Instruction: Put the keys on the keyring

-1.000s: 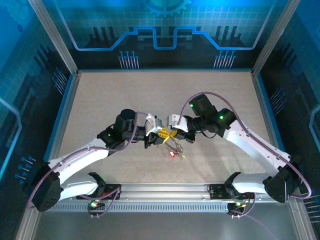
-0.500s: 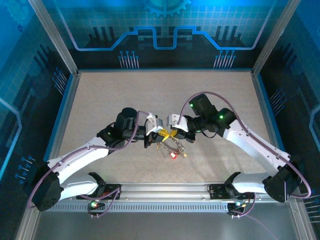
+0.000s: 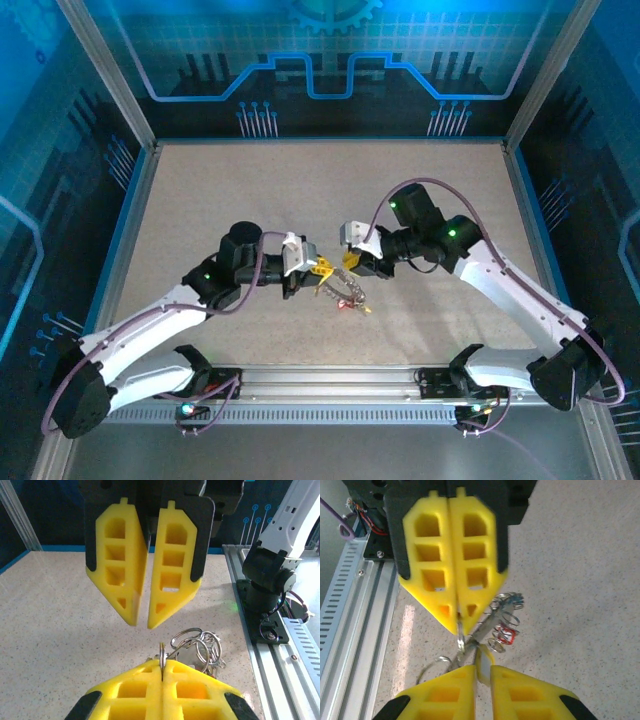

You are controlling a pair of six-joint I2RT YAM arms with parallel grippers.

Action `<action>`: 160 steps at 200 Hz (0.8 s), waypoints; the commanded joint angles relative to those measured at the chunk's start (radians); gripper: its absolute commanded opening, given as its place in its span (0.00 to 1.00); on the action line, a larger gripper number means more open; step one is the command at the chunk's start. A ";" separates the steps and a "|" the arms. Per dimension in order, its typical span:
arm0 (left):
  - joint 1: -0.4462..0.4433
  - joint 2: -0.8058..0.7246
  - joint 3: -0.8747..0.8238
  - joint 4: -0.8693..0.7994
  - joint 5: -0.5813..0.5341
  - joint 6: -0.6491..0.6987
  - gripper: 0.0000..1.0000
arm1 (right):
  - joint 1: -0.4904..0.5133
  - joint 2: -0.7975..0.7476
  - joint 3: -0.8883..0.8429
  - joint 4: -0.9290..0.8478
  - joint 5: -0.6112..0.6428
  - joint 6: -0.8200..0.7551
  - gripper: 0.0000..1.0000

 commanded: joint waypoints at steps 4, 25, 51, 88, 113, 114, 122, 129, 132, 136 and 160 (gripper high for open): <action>-0.003 -0.030 -0.013 0.095 0.050 0.008 0.00 | -0.008 -0.018 -0.007 0.001 -0.072 -0.011 0.18; -0.003 -0.031 -0.031 0.146 0.078 -0.003 0.00 | -0.006 -0.014 -0.004 -0.005 -0.122 -0.013 0.18; -0.003 -0.030 -0.035 0.178 0.085 -0.023 0.00 | 0.005 -0.009 -0.011 -0.003 -0.142 -0.011 0.20; 0.004 -0.037 -0.058 0.256 0.088 -0.070 0.00 | 0.034 -0.002 -0.026 0.003 -0.120 -0.004 0.15; 0.010 -0.050 -0.069 0.286 0.094 -0.094 0.00 | 0.058 0.000 -0.036 0.042 -0.112 0.017 0.16; 0.010 -0.049 -0.069 0.287 0.095 -0.096 0.00 | 0.058 0.000 -0.037 0.044 -0.111 0.020 0.16; 0.012 -0.046 -0.068 0.297 0.099 -0.102 0.00 | 0.065 -0.002 -0.044 0.064 -0.113 0.031 0.18; 0.013 -0.044 -0.068 0.304 0.101 -0.110 0.00 | 0.065 -0.004 -0.049 0.077 -0.119 0.040 0.19; 0.013 -0.043 -0.068 0.307 0.102 -0.114 0.00 | 0.066 -0.006 -0.050 0.083 -0.121 0.042 0.19; 0.014 -0.042 -0.068 0.312 0.102 -0.120 0.00 | 0.064 -0.007 -0.052 0.089 -0.120 0.045 0.20; 0.021 -0.042 -0.076 0.346 0.119 -0.144 0.00 | 0.054 -0.018 -0.055 0.078 -0.098 0.027 0.22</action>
